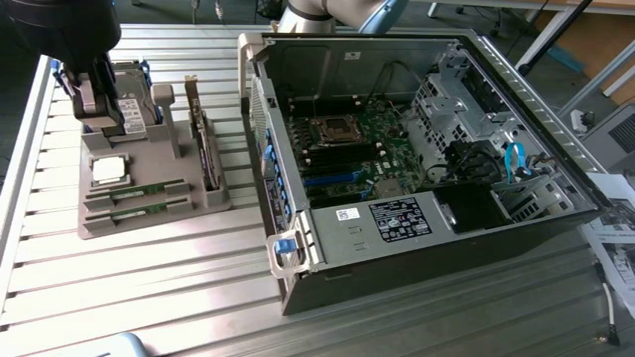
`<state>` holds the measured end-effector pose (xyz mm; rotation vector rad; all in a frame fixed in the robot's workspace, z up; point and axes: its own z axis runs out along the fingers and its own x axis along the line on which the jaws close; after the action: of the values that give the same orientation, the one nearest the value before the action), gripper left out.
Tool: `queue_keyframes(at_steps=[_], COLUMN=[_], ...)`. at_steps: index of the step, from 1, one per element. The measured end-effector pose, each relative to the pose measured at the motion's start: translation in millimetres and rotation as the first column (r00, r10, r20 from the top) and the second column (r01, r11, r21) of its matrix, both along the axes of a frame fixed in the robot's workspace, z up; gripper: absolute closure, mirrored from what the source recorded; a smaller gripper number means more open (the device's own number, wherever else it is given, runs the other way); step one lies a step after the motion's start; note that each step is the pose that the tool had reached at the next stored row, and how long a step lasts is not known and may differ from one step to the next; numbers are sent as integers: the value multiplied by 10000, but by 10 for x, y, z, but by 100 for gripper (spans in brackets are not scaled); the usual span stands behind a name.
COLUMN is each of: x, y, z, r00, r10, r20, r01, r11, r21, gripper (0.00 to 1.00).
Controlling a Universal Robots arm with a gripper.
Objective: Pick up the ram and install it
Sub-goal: 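Pick up the ram and move it above insertion slot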
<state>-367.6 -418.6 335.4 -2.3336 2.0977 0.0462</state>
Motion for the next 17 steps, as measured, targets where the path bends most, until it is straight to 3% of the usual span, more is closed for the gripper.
queue_keyframes(at_steps=[8,17], x=[0,-1], y=[0,-2], z=[-42,-227], r00=[10000,10000], r10=[2,1], r20=[0,1], r01=[-2,-1], r11=[10000,10000], r21=[-2,-2], gripper=[76,76])
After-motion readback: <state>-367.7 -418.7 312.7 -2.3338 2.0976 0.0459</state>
